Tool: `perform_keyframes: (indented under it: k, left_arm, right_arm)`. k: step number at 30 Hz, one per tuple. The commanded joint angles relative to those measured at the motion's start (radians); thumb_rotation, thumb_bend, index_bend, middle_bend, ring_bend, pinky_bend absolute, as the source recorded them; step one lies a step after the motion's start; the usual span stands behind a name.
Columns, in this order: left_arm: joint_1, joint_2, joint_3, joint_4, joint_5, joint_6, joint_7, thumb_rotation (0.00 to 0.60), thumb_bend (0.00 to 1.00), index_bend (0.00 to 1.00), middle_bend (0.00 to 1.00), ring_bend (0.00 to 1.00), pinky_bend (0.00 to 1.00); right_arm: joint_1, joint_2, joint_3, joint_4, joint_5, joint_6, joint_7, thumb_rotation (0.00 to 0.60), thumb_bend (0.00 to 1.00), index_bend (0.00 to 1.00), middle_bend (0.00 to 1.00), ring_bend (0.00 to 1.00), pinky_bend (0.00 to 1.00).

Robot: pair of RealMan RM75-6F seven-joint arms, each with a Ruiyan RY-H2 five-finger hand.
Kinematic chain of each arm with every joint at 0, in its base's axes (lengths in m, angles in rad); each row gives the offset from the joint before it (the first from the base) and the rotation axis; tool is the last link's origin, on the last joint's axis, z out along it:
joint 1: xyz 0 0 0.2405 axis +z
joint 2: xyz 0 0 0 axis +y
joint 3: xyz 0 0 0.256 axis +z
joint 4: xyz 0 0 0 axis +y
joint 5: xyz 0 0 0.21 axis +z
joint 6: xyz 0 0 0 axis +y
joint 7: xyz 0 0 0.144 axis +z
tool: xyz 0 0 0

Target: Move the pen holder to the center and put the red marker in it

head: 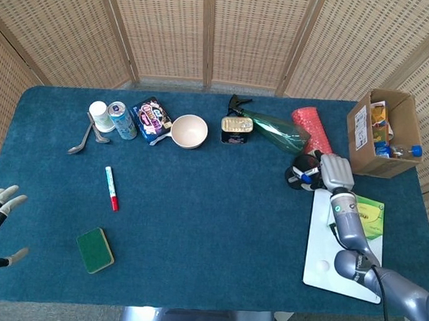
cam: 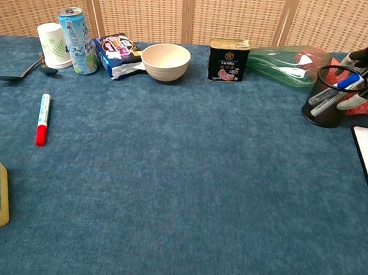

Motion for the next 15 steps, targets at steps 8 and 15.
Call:
perform_keyframes:
  k: [8, 15]
  left_arm:
    - [0.001, 0.000, 0.001, 0.001, 0.003, 0.001, -0.003, 0.600, 0.12, 0.13, 0.00, 0.00, 0.00]
    - [-0.001, 0.000, 0.003, 0.000, 0.009, -0.002, -0.001, 0.600, 0.13, 0.13, 0.00, 0.00, 0.00]
  right_arm:
    - [-0.052, -0.009, -0.033, -0.019, -0.201, 0.149, 0.125, 0.600, 0.04, 0.51, 0.58, 0.48, 0.39]
    - [-0.067, 0.096, -0.055, -0.279, -0.324, 0.209, 0.134, 0.600, 0.03, 0.51, 0.58, 0.48, 0.40]
